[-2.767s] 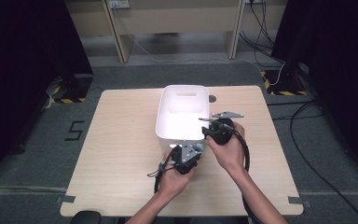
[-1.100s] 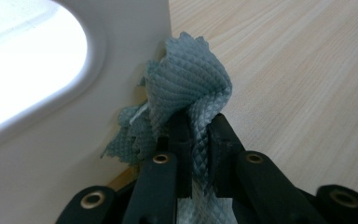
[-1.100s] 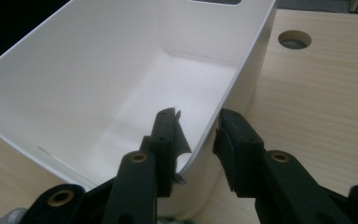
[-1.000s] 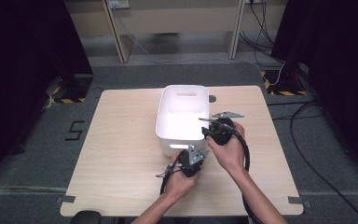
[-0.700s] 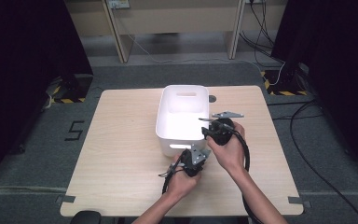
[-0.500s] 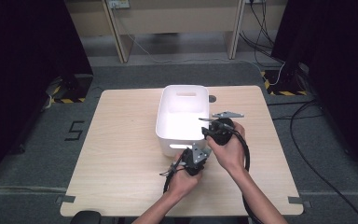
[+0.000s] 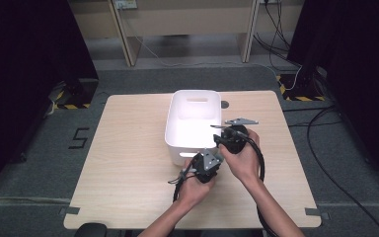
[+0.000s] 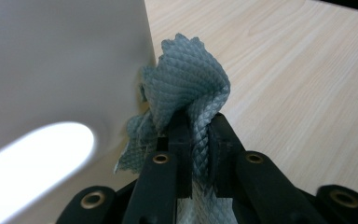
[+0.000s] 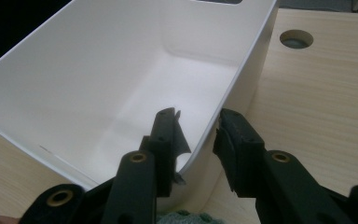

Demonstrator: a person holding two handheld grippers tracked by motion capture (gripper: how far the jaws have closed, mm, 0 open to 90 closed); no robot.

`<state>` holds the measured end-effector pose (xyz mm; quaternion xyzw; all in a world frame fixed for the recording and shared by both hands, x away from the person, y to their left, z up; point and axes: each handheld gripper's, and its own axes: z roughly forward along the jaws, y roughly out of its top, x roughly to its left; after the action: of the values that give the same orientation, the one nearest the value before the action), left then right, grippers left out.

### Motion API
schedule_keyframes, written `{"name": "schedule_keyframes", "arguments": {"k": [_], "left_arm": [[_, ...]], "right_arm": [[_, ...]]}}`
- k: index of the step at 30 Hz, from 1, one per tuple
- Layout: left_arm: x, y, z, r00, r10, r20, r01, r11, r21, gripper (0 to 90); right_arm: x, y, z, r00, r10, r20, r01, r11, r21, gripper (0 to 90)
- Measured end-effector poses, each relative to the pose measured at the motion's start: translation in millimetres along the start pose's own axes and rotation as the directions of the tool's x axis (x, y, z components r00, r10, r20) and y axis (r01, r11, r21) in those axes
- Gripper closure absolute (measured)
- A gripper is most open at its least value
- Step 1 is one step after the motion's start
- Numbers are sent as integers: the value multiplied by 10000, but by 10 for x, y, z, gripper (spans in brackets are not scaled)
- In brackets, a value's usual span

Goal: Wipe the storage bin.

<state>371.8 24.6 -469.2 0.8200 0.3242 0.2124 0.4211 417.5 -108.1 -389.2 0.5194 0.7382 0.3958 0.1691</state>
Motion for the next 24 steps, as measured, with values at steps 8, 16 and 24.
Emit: {"name": "schedule_keyframes", "arguments": {"k": [8,16,24], "left_arm": [[3,88,-84,9998,185,-49,-186,9997,-180,820],[4,179,-165,9994,334,-64,-336,9987,-371,820],[23,224,-284,9987,502,-120,-507,9975,-493,819]], "right_arm": [[0,1,0,10000,19,-7,-19,10000,0,681],[-1,4,1,10000,-23,5,23,10000,14,680],[-6,17,-1,10000,-18,-7,18,9999,134,667]]}}
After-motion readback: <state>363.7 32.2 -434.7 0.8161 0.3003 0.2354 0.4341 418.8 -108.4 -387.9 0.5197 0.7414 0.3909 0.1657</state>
